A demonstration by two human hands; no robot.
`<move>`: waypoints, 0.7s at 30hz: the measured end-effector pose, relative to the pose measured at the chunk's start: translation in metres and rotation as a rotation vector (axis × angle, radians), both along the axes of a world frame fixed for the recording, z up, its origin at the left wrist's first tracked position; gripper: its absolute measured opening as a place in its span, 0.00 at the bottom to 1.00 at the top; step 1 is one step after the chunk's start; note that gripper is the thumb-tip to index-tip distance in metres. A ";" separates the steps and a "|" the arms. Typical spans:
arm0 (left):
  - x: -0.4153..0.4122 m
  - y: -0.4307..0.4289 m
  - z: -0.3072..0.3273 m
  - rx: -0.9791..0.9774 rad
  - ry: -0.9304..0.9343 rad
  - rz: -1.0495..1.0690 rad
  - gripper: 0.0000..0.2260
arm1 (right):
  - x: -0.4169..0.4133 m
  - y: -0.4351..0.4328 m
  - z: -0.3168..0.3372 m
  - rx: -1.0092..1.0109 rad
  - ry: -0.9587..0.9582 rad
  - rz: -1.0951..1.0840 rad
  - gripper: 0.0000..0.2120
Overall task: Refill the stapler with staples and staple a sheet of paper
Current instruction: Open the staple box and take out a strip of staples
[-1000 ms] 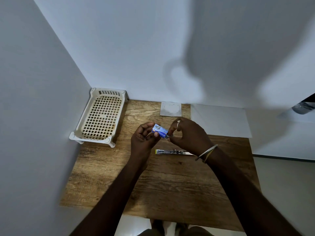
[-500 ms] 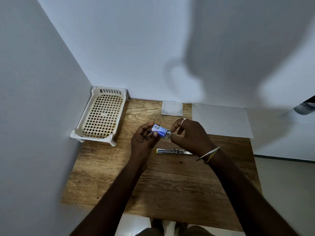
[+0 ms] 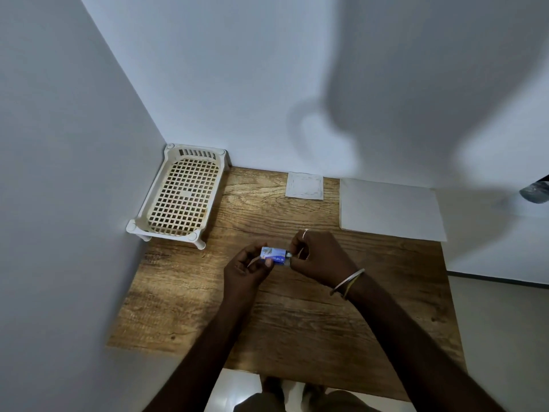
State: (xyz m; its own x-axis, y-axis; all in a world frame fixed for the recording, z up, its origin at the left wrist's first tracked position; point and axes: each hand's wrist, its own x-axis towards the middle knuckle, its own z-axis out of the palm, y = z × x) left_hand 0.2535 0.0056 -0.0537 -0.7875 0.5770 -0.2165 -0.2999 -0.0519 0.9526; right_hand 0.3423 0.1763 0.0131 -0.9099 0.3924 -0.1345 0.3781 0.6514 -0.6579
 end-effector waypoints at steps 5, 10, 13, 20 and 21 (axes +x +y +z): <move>0.010 -0.034 -0.017 -0.211 0.163 -0.016 0.16 | 0.002 -0.020 -0.029 -0.013 -0.042 0.092 0.05; 0.017 -0.066 -0.033 -0.489 0.452 -0.096 0.16 | 0.007 -0.038 -0.053 -0.031 -0.103 0.177 0.04; 0.016 -0.072 -0.037 -0.614 0.666 -0.153 0.17 | 0.005 -0.043 -0.060 0.014 -0.148 0.212 0.04; 0.008 -0.073 -0.040 -0.747 0.771 -0.203 0.17 | 0.001 -0.051 -0.066 0.106 -0.190 0.252 0.06; 0.007 -0.073 -0.041 -0.765 0.785 -0.212 0.17 | 0.001 -0.052 -0.067 0.105 -0.189 0.247 0.06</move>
